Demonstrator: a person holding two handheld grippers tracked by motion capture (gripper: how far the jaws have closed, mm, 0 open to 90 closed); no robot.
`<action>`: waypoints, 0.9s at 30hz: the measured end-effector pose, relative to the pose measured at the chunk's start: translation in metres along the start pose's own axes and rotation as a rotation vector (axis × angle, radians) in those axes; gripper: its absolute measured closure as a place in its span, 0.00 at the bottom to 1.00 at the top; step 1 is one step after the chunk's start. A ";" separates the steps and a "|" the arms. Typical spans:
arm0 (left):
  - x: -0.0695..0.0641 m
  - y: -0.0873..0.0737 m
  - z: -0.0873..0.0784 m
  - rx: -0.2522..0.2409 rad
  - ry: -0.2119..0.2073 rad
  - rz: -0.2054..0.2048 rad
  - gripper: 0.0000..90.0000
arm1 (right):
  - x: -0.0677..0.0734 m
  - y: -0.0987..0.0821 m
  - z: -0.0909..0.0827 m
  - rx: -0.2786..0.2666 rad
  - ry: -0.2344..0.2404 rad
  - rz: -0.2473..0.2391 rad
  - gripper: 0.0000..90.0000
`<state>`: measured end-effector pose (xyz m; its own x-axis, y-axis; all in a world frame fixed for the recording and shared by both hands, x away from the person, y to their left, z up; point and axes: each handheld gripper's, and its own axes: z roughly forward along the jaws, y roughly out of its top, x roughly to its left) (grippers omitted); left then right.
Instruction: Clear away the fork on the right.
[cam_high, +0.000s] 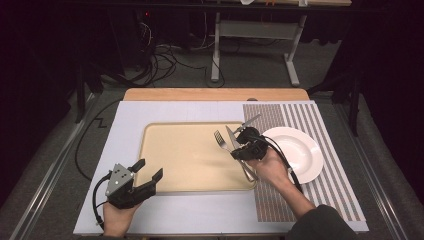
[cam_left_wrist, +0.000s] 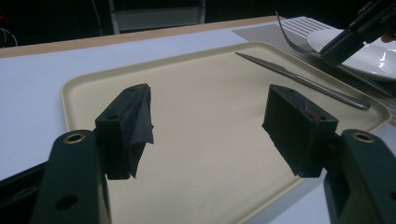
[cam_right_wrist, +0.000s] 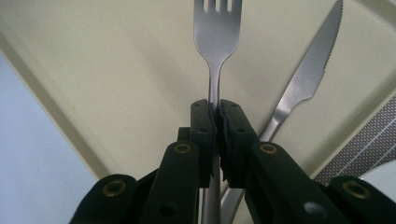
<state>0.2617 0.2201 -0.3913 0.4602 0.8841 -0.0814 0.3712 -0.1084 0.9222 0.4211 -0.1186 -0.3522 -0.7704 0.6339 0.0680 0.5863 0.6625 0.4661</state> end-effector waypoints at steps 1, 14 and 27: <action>0.000 0.000 0.000 0.000 0.000 0.000 0.37 | 0.000 0.001 0.001 0.003 0.000 0.000 0.96; 0.000 0.000 0.000 0.000 -0.004 0.000 0.37 | 0.002 0.012 0.022 0.031 -0.008 0.017 0.95; 0.000 0.000 0.001 0.003 -0.006 0.004 0.37 | 0.001 0.014 0.045 0.065 -0.001 0.055 0.95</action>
<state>0.2620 0.2195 -0.3914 0.4662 0.8810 -0.0803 0.3722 -0.1130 0.9213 0.4393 -0.0906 -0.3849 -0.7364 0.6704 0.0906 0.6427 0.6515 0.4032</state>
